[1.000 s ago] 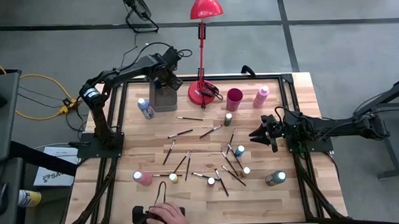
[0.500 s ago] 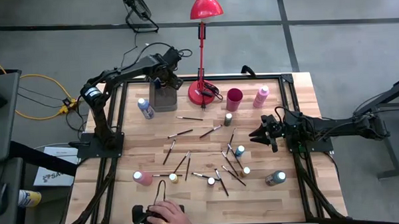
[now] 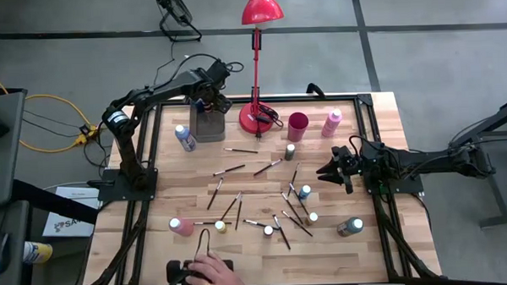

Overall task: Pick & Place Paint Supplies
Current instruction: Put the small yellow black paint bottle into the bin, then put the small light yellow black paint bottle into the bin

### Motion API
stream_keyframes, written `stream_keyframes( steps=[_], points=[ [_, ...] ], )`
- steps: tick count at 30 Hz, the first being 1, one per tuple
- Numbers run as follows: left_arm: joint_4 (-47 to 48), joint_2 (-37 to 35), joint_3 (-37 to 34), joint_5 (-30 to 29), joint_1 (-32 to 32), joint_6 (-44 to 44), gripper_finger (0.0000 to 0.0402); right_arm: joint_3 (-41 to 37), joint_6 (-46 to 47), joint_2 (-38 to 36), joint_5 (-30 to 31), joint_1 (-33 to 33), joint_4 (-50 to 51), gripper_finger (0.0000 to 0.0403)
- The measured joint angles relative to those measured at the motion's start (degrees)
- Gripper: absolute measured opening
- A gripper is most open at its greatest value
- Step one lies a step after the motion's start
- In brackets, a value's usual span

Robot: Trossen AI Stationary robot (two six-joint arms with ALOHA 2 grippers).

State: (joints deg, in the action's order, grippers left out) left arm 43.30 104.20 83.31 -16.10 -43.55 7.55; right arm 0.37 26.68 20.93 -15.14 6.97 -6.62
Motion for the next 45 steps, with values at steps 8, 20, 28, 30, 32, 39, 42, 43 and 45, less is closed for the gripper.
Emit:
stream_keyframes(
  steps=[8,20,28,30,32,39,42,43,45],
  points=[
    [-2.72,-1.91,-0.02,-2.71,0.07,-6.02,0.0232,0.0,0.0,0.02,-0.01,0.0,0.0,0.0122],
    [4.91,-14.33,-2.33,-4.13,9.63,-23.61,0.0232,-0.01,0.0,-0.01,-0.01,0.01,-0.01,0.0122],
    [9.02,-31.58,-14.45,-3.7,26.03,-18.65,0.0232,0.0,0.0,0.0,-0.02,0.0,-0.01,0.0122],
    [10.3,-34.85,-15.94,-2.62,30.68,-17.91,0.0232,-0.01,0.0,0.01,-0.01,-0.01,0.0,0.0122],
    [11.56,-37.01,-17.04,-0.91,35.33,-17.79,0.0232,0.01,0.0,0.02,0.0,-0.01,-0.01,0.0122],
    [12.09,-38.15,-19.04,2.24,49.5,-13.3,0.0232,0.0,0.0,0.02,0.0,0.01,0.01,0.0122],
    [10.43,-35.76,-19.02,2.35,53.75,-11.34,0.0232,-0.01,0.0,0.0,0.0,-0.01,0.0,0.0122],
    [9.53,-34.78,-19.06,3.22,55.08,-11.15,0.0232,0.01,0.0,0.01,0.0,-0.01,-0.01,0.0122],
    [7.26,-33.16,-19.04,6.21,57.39,-11.86,0.0232,-0.01,0.0,0.0,0.0,-0.01,-0.01,0.0122]
  ],
)
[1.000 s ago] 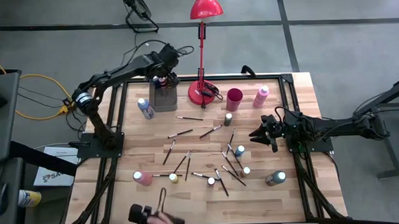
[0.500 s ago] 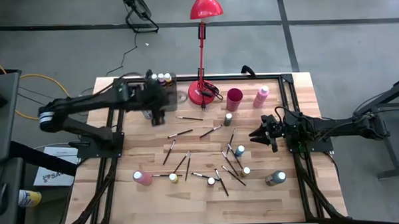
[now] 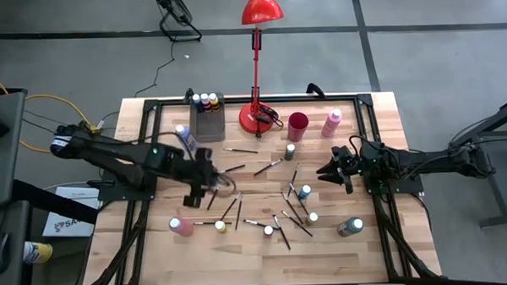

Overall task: Pick & Place Paint Supplies
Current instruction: Put the small light yellow black paint bottle into the bin

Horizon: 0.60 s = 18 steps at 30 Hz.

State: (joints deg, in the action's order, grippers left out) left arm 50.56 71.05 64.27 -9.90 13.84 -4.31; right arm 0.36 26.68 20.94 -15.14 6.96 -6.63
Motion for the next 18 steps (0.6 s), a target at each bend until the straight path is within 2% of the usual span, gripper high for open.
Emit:
stream_keyframes(
  steps=[5,11,18],
  points=[
    [-2.17,4.71,0.04,6.12,4.92,-1.71,0.0232,0.02,0.0,-0.01,0.0,0.02,0.0,0.0122],
    [-7.33,9.88,0.04,10.97,7.51,0.05,0.0232,0.02,0.0,0.01,0.0,0.02,0.02,0.0122],
    [-8.91,13.62,0.07,12.12,8.77,4.77,0.0232,0.01,0.0,0.01,-0.01,0.01,0.0,0.0122]
  ],
)
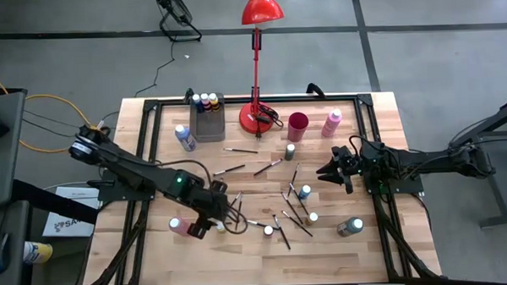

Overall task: Pick & Place Paint Supplies
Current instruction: Put the small light yellow black paint bottle into the bin

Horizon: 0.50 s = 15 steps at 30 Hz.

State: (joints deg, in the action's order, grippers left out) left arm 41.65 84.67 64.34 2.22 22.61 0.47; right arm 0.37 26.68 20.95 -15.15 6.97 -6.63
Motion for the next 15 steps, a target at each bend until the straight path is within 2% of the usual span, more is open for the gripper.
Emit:
stream_keyframes(
  steps=[8,15],
  points=[
    [-0.15,-0.97,-2.45,-2.05,1.94,2.1,0.0232,0.01,0.0,-0.02,-0.01,0.01,0.02,0.0122],
    [-9.7,-5.16,-10.03,-2.78,3.37,5.47,0.0232,0.01,0.0,-0.01,-0.01,0.01,0.0,0.0122]
  ],
)
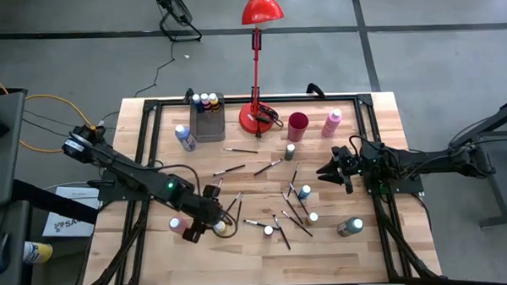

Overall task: Pick & Place Paint Supplies
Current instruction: Put the small light yellow black paint bottle into the bin

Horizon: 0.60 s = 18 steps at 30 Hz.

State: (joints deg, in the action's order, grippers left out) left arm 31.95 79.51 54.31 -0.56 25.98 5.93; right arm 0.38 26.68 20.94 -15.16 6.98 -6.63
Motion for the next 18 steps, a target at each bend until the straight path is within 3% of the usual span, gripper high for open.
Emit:
stream_keyframes(
  steps=[10,18],
  points=[
    [-11.4,-1.47,-6.8,-0.82,1.24,-0.96,0.0232,-0.02,0.0,0.01,0.0,-0.02,0.02,0.0122],
    [-15.46,-1.47,-7.28,0.0,1.07,-1.14,0.0232,0.0,0.0,0.01,0.0,-0.02,0.0,0.0122]
  ],
)
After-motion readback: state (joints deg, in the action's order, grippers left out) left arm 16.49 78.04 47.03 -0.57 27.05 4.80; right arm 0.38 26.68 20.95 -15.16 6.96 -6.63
